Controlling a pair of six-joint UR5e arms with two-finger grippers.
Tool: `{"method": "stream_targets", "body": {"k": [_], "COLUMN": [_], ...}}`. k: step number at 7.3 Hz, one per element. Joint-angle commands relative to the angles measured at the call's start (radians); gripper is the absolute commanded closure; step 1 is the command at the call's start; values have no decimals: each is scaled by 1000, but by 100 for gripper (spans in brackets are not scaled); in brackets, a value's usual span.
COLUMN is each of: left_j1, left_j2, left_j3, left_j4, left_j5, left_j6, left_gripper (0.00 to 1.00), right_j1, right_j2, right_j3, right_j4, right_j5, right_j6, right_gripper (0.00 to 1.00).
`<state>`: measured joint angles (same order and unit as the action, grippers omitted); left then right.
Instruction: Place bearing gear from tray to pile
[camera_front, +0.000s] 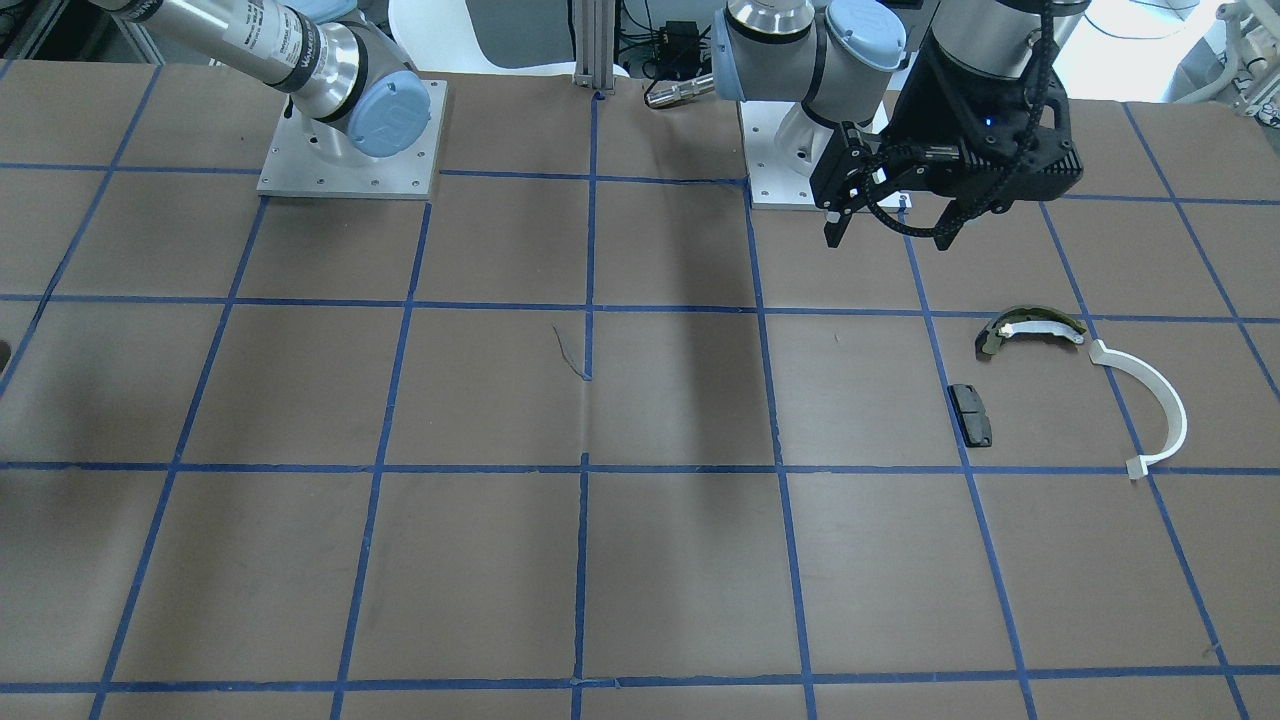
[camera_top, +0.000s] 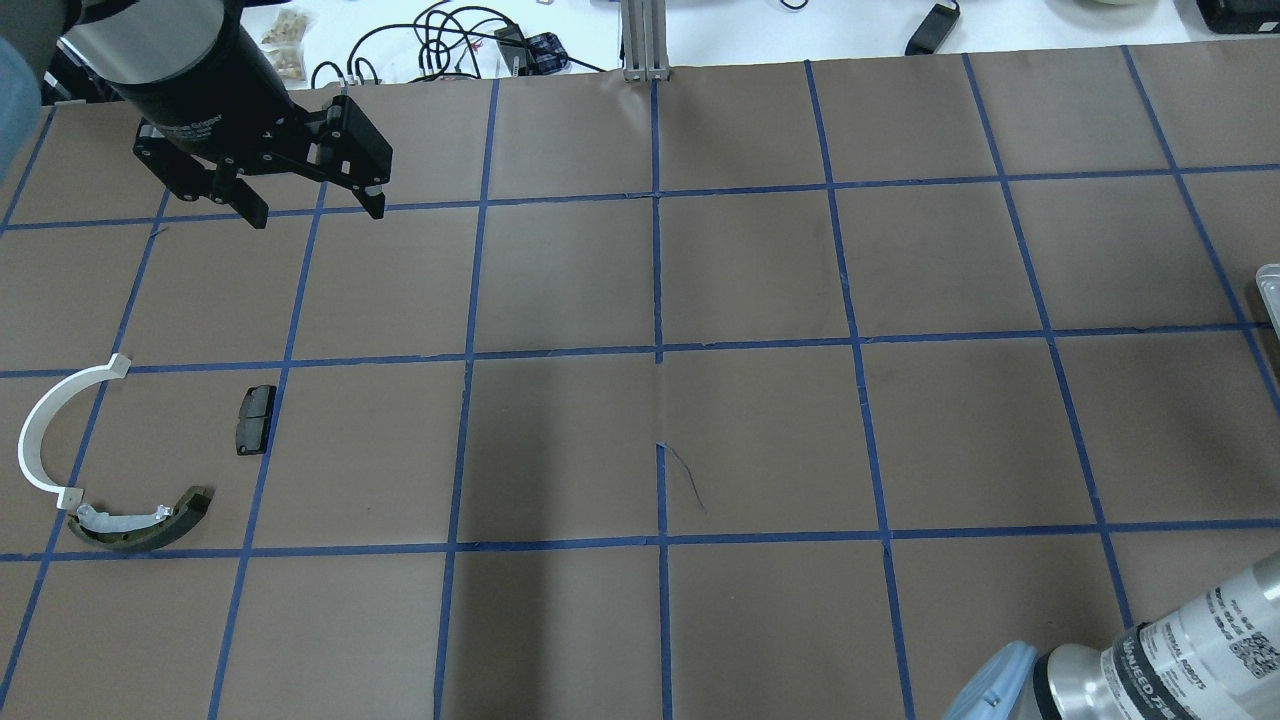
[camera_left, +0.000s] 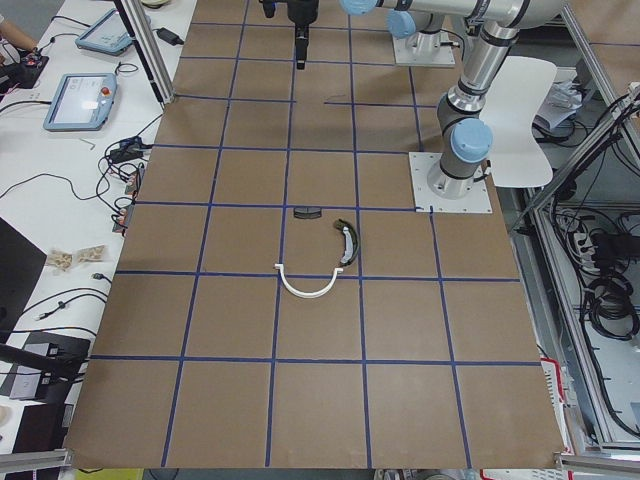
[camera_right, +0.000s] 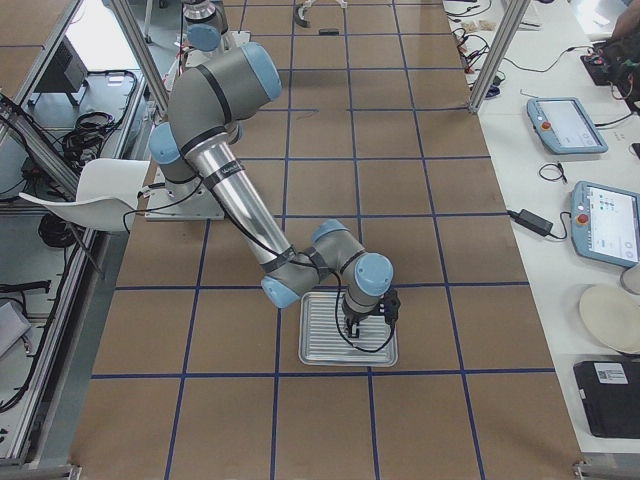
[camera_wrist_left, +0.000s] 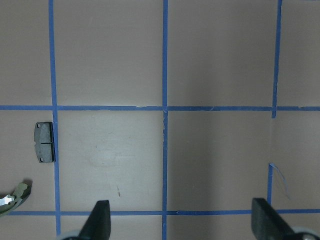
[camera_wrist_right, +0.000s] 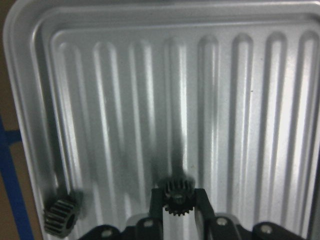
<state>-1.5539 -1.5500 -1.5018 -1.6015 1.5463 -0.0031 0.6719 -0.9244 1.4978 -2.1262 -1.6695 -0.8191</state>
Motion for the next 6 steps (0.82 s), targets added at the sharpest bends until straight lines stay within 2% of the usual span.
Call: {"method": "stream_targets", "body": {"k": [1, 2, 3, 4, 5, 6], "left_j1": [0, 0, 0, 0, 0, 0], "left_j2": [1, 1, -1, 1, -1, -1], "left_j3": [0, 0, 0, 0, -2, 0], "left_j4": [0, 0, 0, 0, 0, 0], "left_j5": [0, 0, 0, 0, 0, 0], "left_j6": [0, 0, 0, 0, 0, 0], "left_gripper": [0, 0, 0, 0, 0, 0], "right_j1": [5, 12, 43, 101, 157, 220], "right_j2": [-28, -51, -83, -147, -204, -227], "right_j3": [-19, -22, -24, -18, -13, -13], "right_j4": [35, 81, 185, 243, 358, 452], "right_j5": [-1, 7, 11, 8, 16, 108], "right_j6": [1, 21, 41, 93, 172, 272], "right_gripper": [100, 100, 100, 100, 100, 100]}}
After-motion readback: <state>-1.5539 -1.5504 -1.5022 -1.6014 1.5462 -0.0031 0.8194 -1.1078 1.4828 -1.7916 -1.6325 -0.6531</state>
